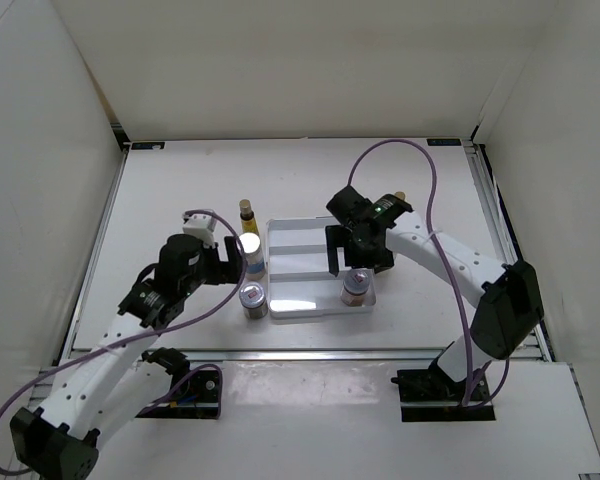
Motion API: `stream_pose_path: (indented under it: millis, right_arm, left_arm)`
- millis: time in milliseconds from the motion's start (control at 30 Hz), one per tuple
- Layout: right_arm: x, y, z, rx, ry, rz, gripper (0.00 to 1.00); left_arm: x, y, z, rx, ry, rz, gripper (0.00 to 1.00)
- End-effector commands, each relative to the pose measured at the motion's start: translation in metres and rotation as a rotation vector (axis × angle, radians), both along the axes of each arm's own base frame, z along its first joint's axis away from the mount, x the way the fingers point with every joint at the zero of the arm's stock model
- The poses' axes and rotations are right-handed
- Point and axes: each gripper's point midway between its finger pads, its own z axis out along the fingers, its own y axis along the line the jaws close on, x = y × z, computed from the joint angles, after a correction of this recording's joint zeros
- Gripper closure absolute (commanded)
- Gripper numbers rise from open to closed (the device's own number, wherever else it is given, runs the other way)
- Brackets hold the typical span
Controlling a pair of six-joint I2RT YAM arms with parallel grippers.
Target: Organize the condiment bottles
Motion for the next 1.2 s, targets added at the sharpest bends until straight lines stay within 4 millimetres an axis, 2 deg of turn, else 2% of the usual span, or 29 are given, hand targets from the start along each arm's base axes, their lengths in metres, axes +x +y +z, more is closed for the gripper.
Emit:
stream_pose_path:
  millis: [0,133,233,367,467,500,733,1000,1100,1133,1167]
  right_arm:
    - [0.007,0.001,0.020,0.010,-0.072,-0.017,0.00]
    - [0.000,0.006,0.012,0.001,-0.045,-0.004,0.00]
    - [-0.004,0.007,0.007,-0.009,-0.032,-0.003,0.00]
    - [-0.005,0.006,0.001,-0.020,-0.018,-0.012,0.00]
    - [-0.005,0.006,-0.003,-0.026,-0.012,-0.011,0.00]
    - [-0.005,0.006,-0.003,-0.027,-0.012,-0.011,0.00]
    - [-0.005,0.006,-0.004,-0.027,-0.012,-0.011,0.00]
    - [-0.005,0.007,-0.004,-0.024,-0.012,-0.020,0.00]
    - [-0.004,0.006,-0.006,-0.037,-0.012,-0.022,0.00]
    - [-0.004,0.006,-0.006,-0.037,-0.012,-0.022,0.00]
    - [-0.004,0.006,-0.006,-0.037,-0.012,-0.022,0.00]
  left_arm:
    - [-0.006,-0.030,-0.003,-0.046,0.072,-0.139,0.00]
    - [-0.005,-0.045,-0.005,-0.027,0.102,-0.215,0.00]
    - [-0.007,-0.048,-0.008,-0.022,0.113,-0.226,0.00]
    - [-0.017,-0.054,-0.014,-0.021,0.140,-0.245,0.00]
    - [-0.019,-0.051,-0.034,0.015,0.232,-0.204,0.00]
    - [-0.021,-0.053,-0.048,0.045,0.289,-0.210,0.00]
    - [-0.022,-0.057,-0.074,0.080,0.414,-0.188,0.00]
    - [-0.023,-0.054,-0.079,0.095,0.428,-0.179,0.21]
    - [-0.028,-0.061,-0.082,0.099,0.454,-0.210,0.31]
    - [-0.029,-0.061,-0.084,0.103,0.463,-0.209,0.31]
    - [-0.030,-0.063,-0.082,0.106,0.462,-0.220,0.37]
